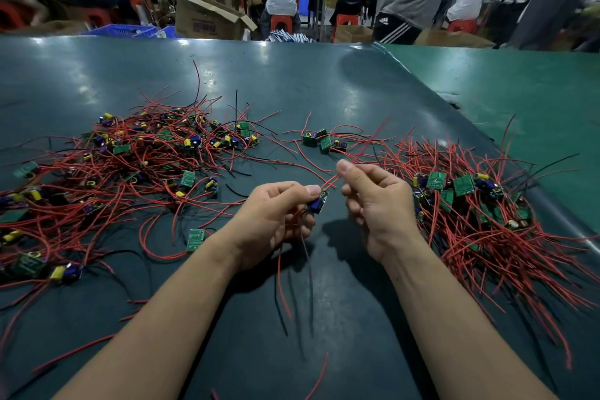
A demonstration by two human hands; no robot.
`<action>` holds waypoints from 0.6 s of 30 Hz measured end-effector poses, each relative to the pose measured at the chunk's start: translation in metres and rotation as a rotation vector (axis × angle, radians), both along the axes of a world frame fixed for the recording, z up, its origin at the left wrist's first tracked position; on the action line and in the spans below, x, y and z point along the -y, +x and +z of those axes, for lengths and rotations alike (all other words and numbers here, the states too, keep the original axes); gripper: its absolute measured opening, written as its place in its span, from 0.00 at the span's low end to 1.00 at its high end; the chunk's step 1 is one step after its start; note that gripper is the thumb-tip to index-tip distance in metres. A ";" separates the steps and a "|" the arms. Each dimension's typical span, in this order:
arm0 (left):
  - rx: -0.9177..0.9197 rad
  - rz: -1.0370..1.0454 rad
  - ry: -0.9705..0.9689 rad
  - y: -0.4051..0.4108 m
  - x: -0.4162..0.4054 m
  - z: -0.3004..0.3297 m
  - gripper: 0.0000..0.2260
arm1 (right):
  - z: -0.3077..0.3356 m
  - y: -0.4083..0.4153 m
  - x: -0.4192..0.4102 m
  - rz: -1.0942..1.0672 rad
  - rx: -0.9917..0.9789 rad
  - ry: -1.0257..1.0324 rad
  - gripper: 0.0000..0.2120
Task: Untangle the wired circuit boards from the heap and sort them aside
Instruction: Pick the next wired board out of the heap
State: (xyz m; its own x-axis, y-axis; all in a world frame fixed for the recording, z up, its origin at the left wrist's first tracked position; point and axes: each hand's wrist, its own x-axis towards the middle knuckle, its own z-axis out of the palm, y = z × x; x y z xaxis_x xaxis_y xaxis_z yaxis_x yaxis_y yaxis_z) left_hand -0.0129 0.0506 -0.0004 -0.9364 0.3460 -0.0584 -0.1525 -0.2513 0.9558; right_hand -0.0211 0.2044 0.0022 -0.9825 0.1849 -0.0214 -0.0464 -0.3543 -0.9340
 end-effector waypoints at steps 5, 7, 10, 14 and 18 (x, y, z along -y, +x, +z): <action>-0.037 -0.061 0.001 0.001 0.002 -0.003 0.11 | 0.000 -0.006 -0.010 -0.210 -0.052 -0.104 0.13; -0.039 -0.101 -0.006 0.000 0.004 -0.003 0.10 | -0.002 -0.007 -0.008 -0.245 -0.077 -0.087 0.13; -0.065 -0.212 -0.052 0.001 0.008 -0.002 0.10 | -0.003 -0.008 -0.010 -0.311 -0.098 -0.110 0.15; -0.080 -0.314 -0.065 0.002 0.011 0.000 0.09 | -0.003 -0.008 -0.010 -0.340 -0.098 -0.085 0.16; -0.064 -0.318 -0.015 0.003 0.012 0.001 0.08 | 0.003 -0.009 -0.012 -0.087 0.069 -0.228 0.17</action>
State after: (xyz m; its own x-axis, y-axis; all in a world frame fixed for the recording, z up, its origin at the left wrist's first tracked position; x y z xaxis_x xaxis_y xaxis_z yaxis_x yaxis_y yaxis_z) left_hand -0.0098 0.0382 0.0003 -0.7837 0.6211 -0.0104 -0.1606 -0.1863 0.9693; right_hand -0.0299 0.2161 0.0053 -0.9579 0.2511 -0.1392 -0.0243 -0.5539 -0.8322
